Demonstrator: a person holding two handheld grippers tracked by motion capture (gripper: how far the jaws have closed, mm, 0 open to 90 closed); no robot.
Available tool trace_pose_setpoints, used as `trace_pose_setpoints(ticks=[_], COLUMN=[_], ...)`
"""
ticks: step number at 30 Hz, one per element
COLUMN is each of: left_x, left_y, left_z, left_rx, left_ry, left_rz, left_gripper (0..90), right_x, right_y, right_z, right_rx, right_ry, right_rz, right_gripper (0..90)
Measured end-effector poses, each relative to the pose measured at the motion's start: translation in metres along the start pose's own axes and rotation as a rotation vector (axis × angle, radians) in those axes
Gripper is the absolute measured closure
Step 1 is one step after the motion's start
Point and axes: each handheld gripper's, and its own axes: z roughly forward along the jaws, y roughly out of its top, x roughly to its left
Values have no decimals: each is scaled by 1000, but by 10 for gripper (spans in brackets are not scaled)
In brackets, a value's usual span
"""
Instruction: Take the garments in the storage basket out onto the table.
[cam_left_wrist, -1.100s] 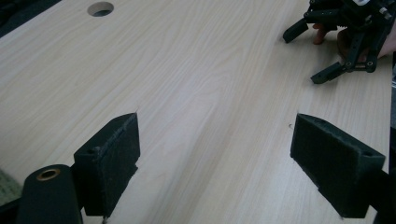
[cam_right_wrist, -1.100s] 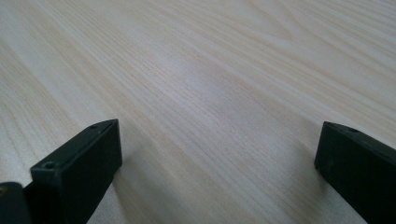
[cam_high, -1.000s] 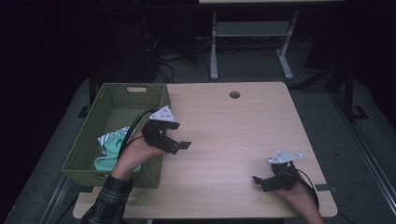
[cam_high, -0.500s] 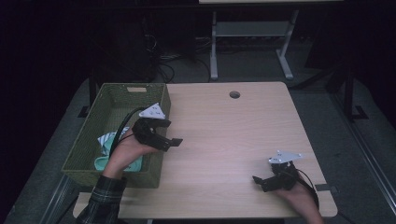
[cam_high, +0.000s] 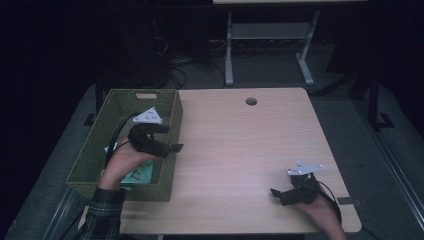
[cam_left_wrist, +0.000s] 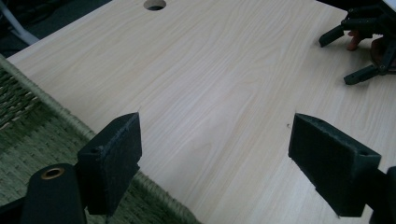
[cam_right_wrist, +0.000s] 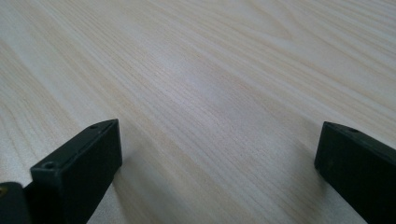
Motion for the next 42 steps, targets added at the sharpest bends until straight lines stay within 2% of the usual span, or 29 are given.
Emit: trace_pose_setpoints(ticks=[13,21,32,34,37,38,42], left_x=[16,28,44,47,50,52,57], left_y=[-12,-21,-35,-37,-41,-43,-48], left_z=[-20,-30,-43,-43,-43,-43,-43], left_rx=[-3,1,21,34,55,65,74], left_ry=[32,78,144,154,176,184,190], left_rz=[-29,-51,-66,-56,-71,-65,-77], left_gripper=[167,167,167,167,167,167,167], right_x=[0,0,0,0,0,0,0], right_y=[0,0,0,0,0,0,0], right_z=[0,0,0,0,0,0,0], right_rx=[0,0,0,0,1,1,1], right_ry=[0,0,0,0,0,0,0], right_rz=[1,0,1,1,3,1,1], right_gripper=[3,3,3,3,3,3,3])
